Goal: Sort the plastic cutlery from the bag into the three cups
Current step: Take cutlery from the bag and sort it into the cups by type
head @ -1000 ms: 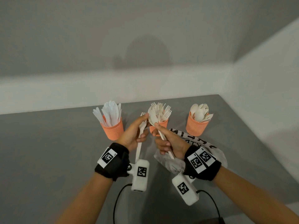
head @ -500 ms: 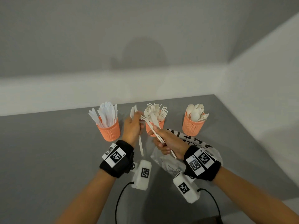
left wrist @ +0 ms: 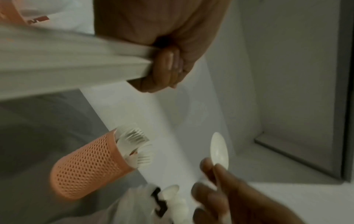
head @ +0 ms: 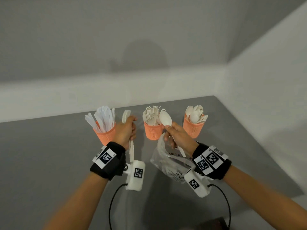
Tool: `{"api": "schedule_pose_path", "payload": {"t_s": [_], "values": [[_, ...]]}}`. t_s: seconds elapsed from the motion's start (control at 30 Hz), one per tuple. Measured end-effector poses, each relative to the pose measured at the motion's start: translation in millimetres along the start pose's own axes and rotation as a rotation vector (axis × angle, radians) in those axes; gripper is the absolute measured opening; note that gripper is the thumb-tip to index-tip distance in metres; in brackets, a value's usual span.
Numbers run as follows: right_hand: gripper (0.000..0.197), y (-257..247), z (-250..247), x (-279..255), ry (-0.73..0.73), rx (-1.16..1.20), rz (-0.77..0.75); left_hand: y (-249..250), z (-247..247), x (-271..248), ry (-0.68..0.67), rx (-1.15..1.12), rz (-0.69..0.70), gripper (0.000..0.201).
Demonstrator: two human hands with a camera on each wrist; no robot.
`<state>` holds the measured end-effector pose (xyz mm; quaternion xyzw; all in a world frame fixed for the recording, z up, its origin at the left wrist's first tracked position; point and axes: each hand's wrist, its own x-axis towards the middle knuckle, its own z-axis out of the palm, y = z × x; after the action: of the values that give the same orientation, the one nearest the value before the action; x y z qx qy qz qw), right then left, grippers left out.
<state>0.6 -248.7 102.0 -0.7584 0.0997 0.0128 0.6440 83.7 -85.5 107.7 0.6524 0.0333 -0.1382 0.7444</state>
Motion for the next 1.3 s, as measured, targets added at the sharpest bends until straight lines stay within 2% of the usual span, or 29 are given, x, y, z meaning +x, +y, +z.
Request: {"api": "schedule_pose_path", "payload": {"t_s": [0.1, 0.17, 0.23, 0.33, 0.43, 0.6, 0.7, 0.8, 0.93, 1.13, 1.2, 1.3], "values": [[0.027, -4, -18, 8, 0.085, 0.078, 0.026, -8, 11, -7, -0.054, 0.065, 0.015, 0.028], [0.026, -11, -33, 12, 0.19, 0.175, 0.022, -10, 16, -9, -0.07, 0.122, 0.051, 0.034], [0.019, -20, -49, 16, 0.313, 0.319, -0.021, -11, 19, -7, -0.073, 0.304, 0.149, 0.039], [0.031, -33, -78, 24, 0.483, 0.322, -0.148, -6, 19, 4, -0.029, 0.654, 0.342, 0.043], [0.02, -45, -109, 33, 0.583, 0.37, -0.219, 6, 18, 19, 0.031, 0.656, 0.478, 0.039], [0.019, -45, -140, 51, 0.596, 0.446, -0.217, 30, 27, 36, 0.126, 0.583, 0.725, 0.013], [0.017, -38, -142, 61, 0.589, 0.483, -0.254, 39, 35, 43, 0.113, 0.633, 0.817, 0.022], [0.016, -28, -142, 71, 0.591, 0.486, -0.253, 37, 44, 49, 0.085, 0.706, 0.855, 0.02], [0.03, -6, -144, 82, 0.58, 0.417, -0.2, 27, 53, 57, 0.076, 0.786, 0.871, 0.022], [0.024, 31, -150, 96, 0.526, 0.294, -0.146, 26, 70, 63, 0.069, 0.801, 0.919, 0.021], [0.024, 42, -154, 100, 0.529, 0.221, -0.158, 25, 76, 64, 0.068, 0.793, 0.922, 0.02], [0.037, 55, -157, 105, 0.571, 0.033, -0.17, 16, 83, 70, 0.038, 0.836, 0.909, 0.02]]}}
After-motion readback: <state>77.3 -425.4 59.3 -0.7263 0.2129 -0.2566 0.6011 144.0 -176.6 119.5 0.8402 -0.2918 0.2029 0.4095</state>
